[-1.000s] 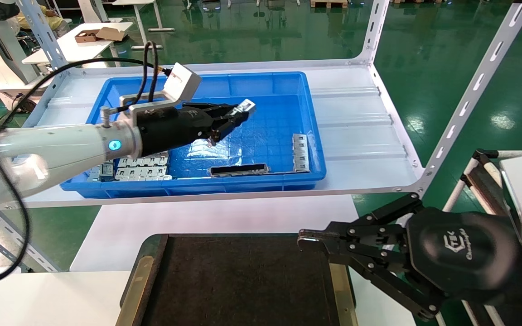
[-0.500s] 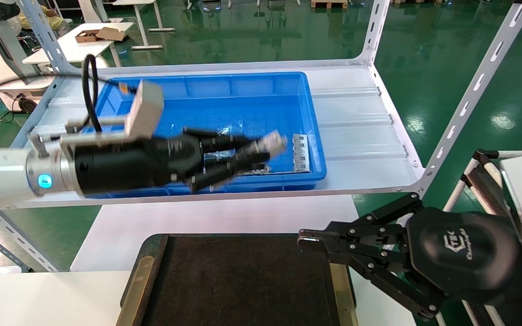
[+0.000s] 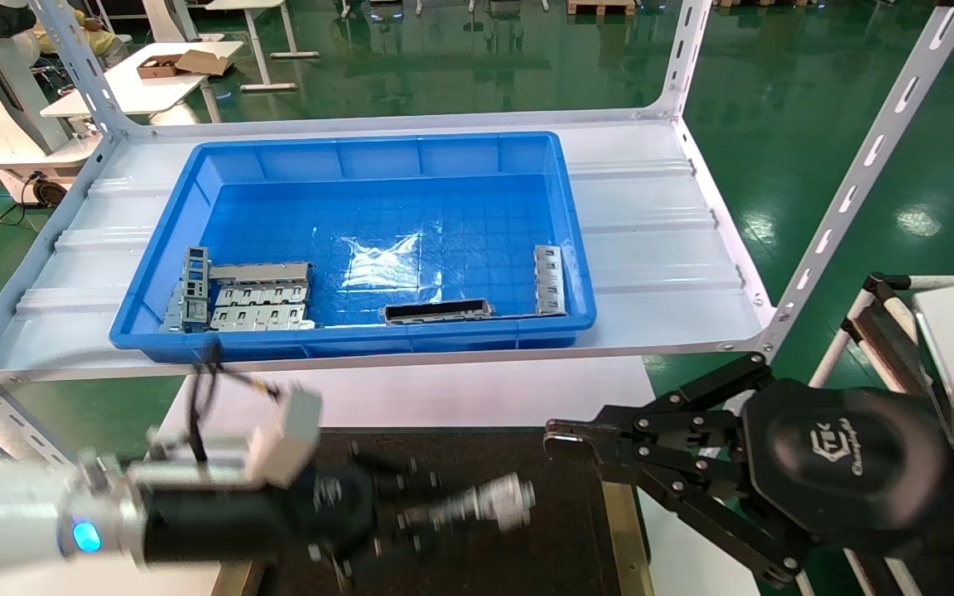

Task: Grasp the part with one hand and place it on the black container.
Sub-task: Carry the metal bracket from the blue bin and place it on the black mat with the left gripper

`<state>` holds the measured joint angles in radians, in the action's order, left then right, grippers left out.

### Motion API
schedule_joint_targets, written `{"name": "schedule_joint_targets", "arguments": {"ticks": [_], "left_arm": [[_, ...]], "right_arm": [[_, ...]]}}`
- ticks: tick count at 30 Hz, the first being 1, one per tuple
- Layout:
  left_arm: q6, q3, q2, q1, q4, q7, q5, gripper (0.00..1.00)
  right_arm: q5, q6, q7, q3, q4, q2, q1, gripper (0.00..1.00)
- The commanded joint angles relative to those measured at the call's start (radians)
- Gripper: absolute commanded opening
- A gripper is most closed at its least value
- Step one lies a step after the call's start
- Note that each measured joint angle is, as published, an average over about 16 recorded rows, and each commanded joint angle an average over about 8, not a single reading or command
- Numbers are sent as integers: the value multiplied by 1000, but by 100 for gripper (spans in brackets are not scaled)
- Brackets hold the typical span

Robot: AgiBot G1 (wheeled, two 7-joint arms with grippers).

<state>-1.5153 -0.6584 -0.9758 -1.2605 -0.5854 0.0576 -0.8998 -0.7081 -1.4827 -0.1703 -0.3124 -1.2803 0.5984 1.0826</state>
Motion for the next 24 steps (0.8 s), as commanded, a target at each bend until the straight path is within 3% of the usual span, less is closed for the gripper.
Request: {"name": "schedule_joint_targets", "arguments": {"ticks": [1, 13, 24], "left_arm": [[19, -10, 8, 49, -27, -9, 10, 0], [410, 3, -99, 302, -49, -95, 33, 0], [807, 78, -244, 396, -26, -125, 97, 0]], "right_arm": [[0, 0, 0, 0, 0, 0, 0, 0], [0, 0, 0, -1, 0, 0, 0, 0], [1, 0, 0, -1, 0, 0, 0, 0]]}}
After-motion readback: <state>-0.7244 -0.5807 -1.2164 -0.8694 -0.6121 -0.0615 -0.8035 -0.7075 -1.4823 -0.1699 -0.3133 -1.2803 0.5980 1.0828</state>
